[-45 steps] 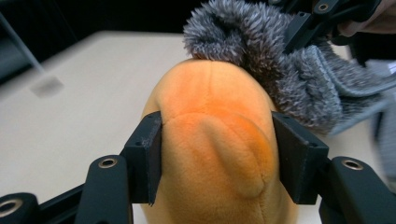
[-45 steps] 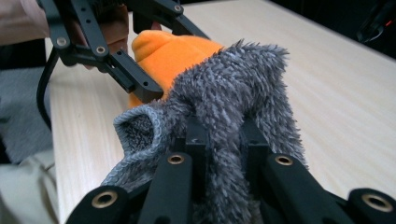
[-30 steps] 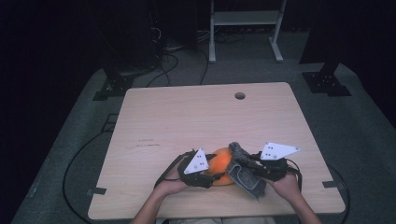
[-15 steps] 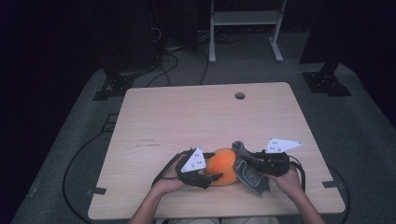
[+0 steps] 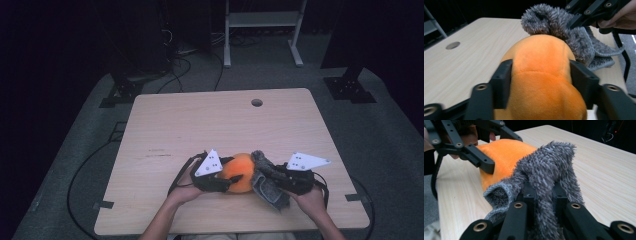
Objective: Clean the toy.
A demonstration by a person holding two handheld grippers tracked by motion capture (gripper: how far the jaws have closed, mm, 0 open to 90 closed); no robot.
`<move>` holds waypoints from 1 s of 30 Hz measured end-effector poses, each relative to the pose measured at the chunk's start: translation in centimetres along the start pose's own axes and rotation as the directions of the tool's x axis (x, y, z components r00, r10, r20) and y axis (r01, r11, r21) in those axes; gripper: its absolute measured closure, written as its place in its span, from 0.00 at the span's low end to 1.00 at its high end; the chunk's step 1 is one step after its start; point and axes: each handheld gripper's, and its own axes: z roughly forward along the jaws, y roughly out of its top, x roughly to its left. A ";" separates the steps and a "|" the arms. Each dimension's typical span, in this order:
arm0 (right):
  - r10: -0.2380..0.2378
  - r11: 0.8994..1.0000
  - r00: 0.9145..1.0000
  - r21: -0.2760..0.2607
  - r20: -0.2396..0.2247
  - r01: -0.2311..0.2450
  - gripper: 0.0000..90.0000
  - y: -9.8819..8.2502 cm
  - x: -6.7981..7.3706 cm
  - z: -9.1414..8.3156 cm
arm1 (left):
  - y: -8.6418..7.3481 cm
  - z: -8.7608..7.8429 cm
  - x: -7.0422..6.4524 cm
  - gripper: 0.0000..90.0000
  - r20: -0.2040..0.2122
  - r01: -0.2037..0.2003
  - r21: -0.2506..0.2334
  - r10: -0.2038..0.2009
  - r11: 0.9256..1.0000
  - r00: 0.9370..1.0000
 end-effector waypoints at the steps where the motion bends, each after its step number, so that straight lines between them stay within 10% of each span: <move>1: 0.007 1.000 1.000 0.008 -0.005 -0.007 0.86 0.0 -0.1 0.4 | -0.3 0.0 0.5 0.35 0.019 0.045 0.030 -0.045 0.999 0.999; 4: 0.028 0.998 0.997 0.056 -0.065 -0.024 0.86 -0.6 0.4 2.5 | -1.3 -0.6 1.3 0.22 0.056 0.150 0.017 -0.151 0.988 0.987; 8: -0.012 0.999 0.996 0.045 -0.089 0.016 0.86 -0.4 1.4 2.8 | -2.5 -0.7 1.8 0.28 0.044 0.207 0.051 -0.209 0.977 0.977; 15: 0.043 0.992 0.999 0.120 -0.032 -0.039 0.86 -2.7 -0.9 1.6 | -2.6 -0.7 1.4 0.28 0.026 0.175 0.079 -0.177 0.981 0.984; 18: 0.035 0.999 0.996 0.005 -0.086 -0.035 0.86 -1.2 -0.5 0.9 | -2.5 -0.3 0.8 0.30 0.056 0.130 0.090 -0.135 0.987 0.989; 21: -0.009 1.000 0.996 0.011 -0.092 0.010 0.86 -0.3 -0.1 1.7 | -2.4 -0.1 0.4 0.31 0.071 0.092 0.094 -0.099 0.991 0.993; 26: 0.016 0.998 0.995 0.066 -0.097 -0.010 0.86 -1.4 -0.5 2.5 | -2.3 -0.8 1.1 0.24 0.106 0.141 0.080 -0.149 0.987 0.983; 30: 0.034 0.997 0.995 0.074 -0.099 -0.026 0.86 -1.9 -0.4 2.2 | -2.4 -0.6 1.9 0.10 0.084 0.208 0.131 -0.220 0.969 0.972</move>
